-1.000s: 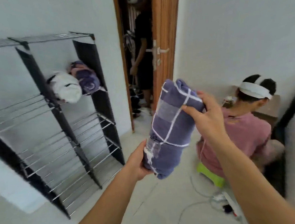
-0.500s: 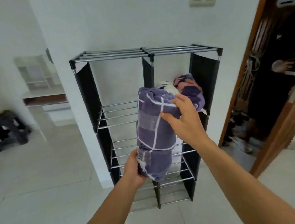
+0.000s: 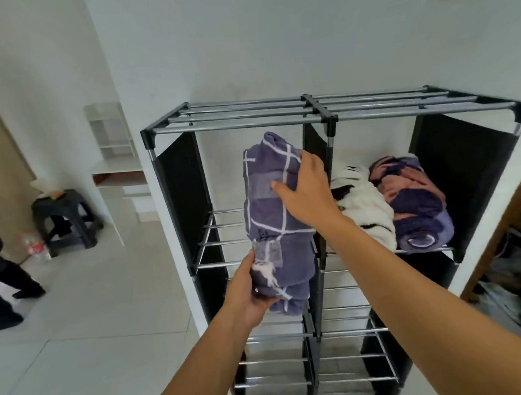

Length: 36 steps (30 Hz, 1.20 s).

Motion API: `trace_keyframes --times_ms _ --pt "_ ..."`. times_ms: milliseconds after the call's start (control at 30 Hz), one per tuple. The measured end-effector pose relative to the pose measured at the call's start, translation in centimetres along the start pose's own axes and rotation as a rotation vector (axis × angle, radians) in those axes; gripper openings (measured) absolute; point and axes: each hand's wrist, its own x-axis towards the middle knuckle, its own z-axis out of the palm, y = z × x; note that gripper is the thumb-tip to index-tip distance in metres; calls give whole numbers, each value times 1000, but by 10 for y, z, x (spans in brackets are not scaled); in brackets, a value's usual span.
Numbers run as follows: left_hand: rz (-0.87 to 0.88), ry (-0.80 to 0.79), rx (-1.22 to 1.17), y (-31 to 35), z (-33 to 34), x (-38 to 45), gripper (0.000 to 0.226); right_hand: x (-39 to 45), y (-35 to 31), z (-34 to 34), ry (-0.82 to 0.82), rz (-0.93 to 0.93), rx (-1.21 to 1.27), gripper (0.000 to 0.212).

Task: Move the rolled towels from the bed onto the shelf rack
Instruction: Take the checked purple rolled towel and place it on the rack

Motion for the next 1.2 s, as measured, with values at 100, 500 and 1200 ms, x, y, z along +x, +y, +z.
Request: trace_keyframes --times_ms 100,500,1200 --pt "-64 -19 60 15 5 17 27 28 10 17 -26 101 -7 74" --pt "-9 -55 1048 69 -1 67 57 12 67 88 -45 364 -63 54" --pt "-6 -262 710 108 36 121 13 37 62 74 63 506 34 74"
